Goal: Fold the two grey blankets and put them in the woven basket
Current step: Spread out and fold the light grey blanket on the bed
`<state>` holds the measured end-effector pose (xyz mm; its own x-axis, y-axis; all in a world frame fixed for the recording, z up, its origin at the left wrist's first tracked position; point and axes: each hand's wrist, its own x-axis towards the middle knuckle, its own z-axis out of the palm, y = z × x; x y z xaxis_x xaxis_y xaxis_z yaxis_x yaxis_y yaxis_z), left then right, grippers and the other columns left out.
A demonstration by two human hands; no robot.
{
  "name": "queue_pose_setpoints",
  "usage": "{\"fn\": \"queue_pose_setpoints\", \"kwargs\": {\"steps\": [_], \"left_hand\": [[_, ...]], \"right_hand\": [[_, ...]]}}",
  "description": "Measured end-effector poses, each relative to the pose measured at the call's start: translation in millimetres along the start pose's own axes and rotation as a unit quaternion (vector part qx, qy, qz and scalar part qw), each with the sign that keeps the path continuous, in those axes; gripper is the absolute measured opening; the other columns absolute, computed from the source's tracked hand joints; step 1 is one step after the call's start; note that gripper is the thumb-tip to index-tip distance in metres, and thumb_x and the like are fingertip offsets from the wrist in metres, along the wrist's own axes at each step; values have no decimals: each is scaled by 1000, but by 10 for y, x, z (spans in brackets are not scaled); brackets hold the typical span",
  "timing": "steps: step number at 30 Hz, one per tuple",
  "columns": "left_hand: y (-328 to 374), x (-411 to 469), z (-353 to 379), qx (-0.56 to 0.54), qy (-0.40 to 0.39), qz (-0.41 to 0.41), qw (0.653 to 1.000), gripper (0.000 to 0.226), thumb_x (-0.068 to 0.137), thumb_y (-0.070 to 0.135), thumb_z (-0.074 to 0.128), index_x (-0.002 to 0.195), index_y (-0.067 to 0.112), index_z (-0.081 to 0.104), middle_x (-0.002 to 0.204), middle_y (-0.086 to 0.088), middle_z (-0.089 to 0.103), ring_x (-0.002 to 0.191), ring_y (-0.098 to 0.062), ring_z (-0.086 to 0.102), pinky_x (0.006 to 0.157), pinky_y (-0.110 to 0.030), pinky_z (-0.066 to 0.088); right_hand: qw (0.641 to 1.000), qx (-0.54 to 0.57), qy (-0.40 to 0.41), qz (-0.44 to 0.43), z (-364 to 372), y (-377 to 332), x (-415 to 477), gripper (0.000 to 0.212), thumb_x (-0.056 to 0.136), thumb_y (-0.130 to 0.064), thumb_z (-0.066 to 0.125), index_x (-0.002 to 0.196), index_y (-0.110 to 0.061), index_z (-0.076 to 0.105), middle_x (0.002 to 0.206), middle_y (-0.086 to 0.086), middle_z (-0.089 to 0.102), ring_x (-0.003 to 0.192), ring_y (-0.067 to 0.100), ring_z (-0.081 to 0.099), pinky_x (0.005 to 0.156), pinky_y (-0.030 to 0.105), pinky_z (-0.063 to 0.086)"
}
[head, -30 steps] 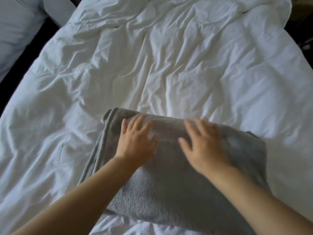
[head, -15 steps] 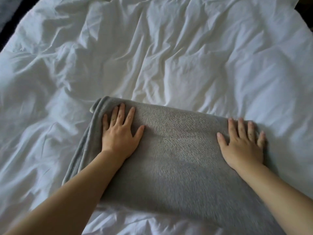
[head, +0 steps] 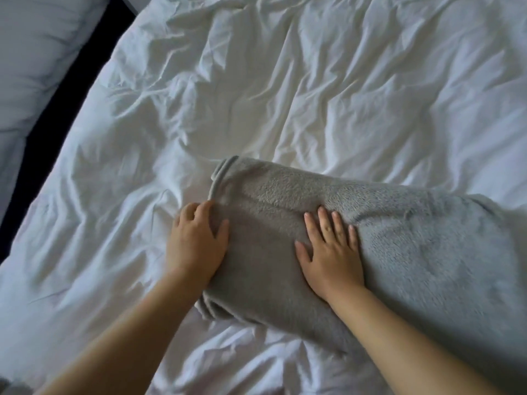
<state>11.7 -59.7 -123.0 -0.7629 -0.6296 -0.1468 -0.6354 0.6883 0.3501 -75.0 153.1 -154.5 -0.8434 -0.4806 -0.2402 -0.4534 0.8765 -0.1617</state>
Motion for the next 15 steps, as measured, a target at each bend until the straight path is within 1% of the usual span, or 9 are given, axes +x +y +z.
{"fn": "queue_pose_setpoints", "kwargs": {"steps": [1,2,4,5,7,10,11,13,15], "left_hand": [[18,-156,-49,-40,-5,-71,997,54,86,56,49,130,25,48,129,-5,54,116,-28,52,93,-41,45],[18,-323,-81,-54,-32,-122,990,59,83,61,51,127,23,48,122,-7,57,110,-28,56,89,-40,48],[-21,-644,-80,-61,-77,-155,983,67,78,63,57,127,18,48,118,-8,58,106,-28,57,89,-38,49],[-43,-769,-72,-79,-72,-154,982,67,78,60,61,129,16,49,119,-8,57,108,-26,55,90,-36,47],[-89,-952,-53,-140,-28,-165,976,61,80,49,67,130,16,51,122,-5,54,110,-21,53,93,-29,42],[-138,-1162,-40,-258,64,-231,936,38,80,34,72,113,19,61,111,-1,52,92,-17,59,86,-23,42],[-150,-1226,-27,-276,76,-238,928,26,82,31,70,105,21,63,106,-1,57,86,-14,60,81,-22,42],[-141,-1329,12,-287,35,-212,933,6,86,28,64,85,23,62,91,1,63,79,-11,59,67,-18,40],[-109,-1389,86,-297,-12,-168,940,15,86,23,64,73,20,57,80,2,61,74,-12,58,61,-17,40]], "right_hand": [[1000,1,-1,5,-5,-25,6,63,95,-52,30,152,-29,17,161,-1,9,149,22,5,117,44,-4],[1000,-2,-1,10,-16,-44,8,63,94,-52,31,152,-28,19,161,0,10,149,23,6,117,44,-3],[1000,-14,-7,18,-36,-56,-3,63,95,-52,30,152,-28,18,162,0,9,148,22,5,117,45,-2],[1000,-16,-12,22,-45,-51,-8,63,95,-52,28,152,-28,16,162,-1,8,149,22,4,117,45,-2],[999,-9,-24,32,-70,-46,-16,62,96,-53,25,152,-29,14,162,-1,6,149,22,2,118,44,-3],[998,8,-44,46,-137,-69,-49,61,97,-52,22,153,-28,12,162,-1,4,149,22,0,119,43,-3],[997,15,-48,56,-170,-94,-65,61,98,-51,23,153,-27,13,162,-1,4,149,22,0,119,43,-2],[996,46,-36,73,-241,-177,-98,59,99,-47,27,152,-21,19,161,3,10,148,23,4,119,44,2],[994,94,-4,55,-303,-300,-151,56,100,-41,34,149,-16,28,159,8,20,147,25,12,120,44,9]]}}
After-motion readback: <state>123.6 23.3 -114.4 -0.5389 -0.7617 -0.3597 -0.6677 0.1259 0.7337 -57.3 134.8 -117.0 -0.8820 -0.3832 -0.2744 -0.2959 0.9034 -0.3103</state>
